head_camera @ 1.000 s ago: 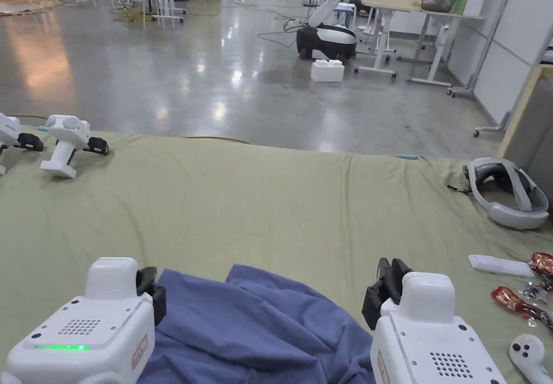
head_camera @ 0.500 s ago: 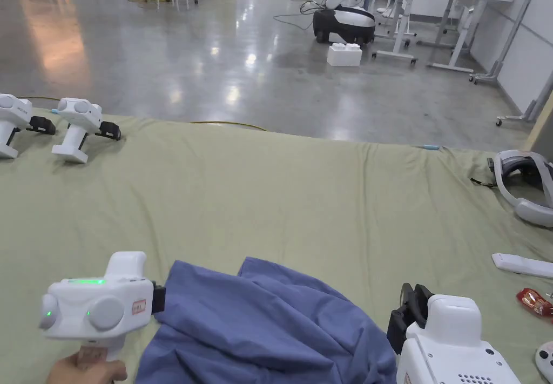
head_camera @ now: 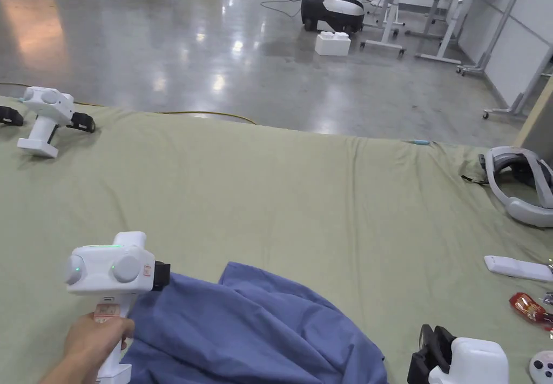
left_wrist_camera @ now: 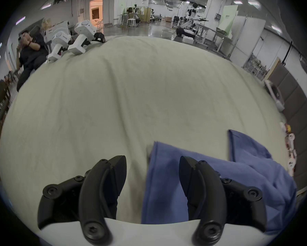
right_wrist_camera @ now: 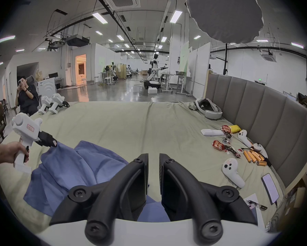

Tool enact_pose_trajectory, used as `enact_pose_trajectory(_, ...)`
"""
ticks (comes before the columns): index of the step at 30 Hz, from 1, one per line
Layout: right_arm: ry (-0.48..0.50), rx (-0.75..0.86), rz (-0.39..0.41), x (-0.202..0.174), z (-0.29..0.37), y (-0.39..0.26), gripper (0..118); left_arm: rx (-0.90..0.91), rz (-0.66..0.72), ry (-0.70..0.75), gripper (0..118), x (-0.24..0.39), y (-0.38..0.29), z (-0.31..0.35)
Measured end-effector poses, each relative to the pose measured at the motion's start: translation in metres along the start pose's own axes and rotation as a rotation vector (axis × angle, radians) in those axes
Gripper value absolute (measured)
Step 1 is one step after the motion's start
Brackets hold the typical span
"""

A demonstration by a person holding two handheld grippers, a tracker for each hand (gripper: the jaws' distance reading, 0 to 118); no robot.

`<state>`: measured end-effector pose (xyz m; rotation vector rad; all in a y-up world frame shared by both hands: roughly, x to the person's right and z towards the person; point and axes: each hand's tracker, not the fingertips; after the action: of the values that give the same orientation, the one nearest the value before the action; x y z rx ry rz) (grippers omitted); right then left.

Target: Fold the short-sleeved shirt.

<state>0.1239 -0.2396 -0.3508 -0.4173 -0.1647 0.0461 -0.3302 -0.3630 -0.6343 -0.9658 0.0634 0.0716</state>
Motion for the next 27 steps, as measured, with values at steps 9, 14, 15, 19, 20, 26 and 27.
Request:
enact_pose_trajectory(9, -0.084, -0.107, -0.024, 0.032, -0.005, -0.026, 16, 0.025, -0.213, 0.059, 24, 0.073, -0.030, 0.063)
enact_pose_trajectory(14, -0.063, -0.153, -0.018, 0.039, -0.010, -0.026, 16, 0.035, -0.166, -0.035, 6, 0.063, -0.028, 0.087)
enact_pose_trajectory(15, -0.060, -0.153, -0.016, 0.041, -0.009, -0.024, 17, 0.033, -0.132, -0.086, 6, 0.051, -0.021, 0.081)
enact_pose_trajectory(19, -0.031, -0.244, -0.008, 0.049, -0.015, -0.021, 44, 0.130, -0.114, -0.156, 6, 0.042, -0.026, 0.117)
enact_pose_trajectory(20, -0.025, -0.280, -0.013, 0.052, -0.017, -0.023, 57, 0.161, -0.110, -0.153, 6, 0.040, -0.029, 0.129)
enact_pose_trajectory(26, -0.027, -0.492, -0.039, 0.063, -0.033, -0.049, 73, 0.247, -0.119, -0.182, 6, 0.040, -0.030, 0.143)
enact_pose_trajectory(27, -0.026, -0.504, -0.040, 0.064, -0.037, -0.056, 73, 0.267, -0.134, -0.182, 6, 0.040, -0.053, 0.174)
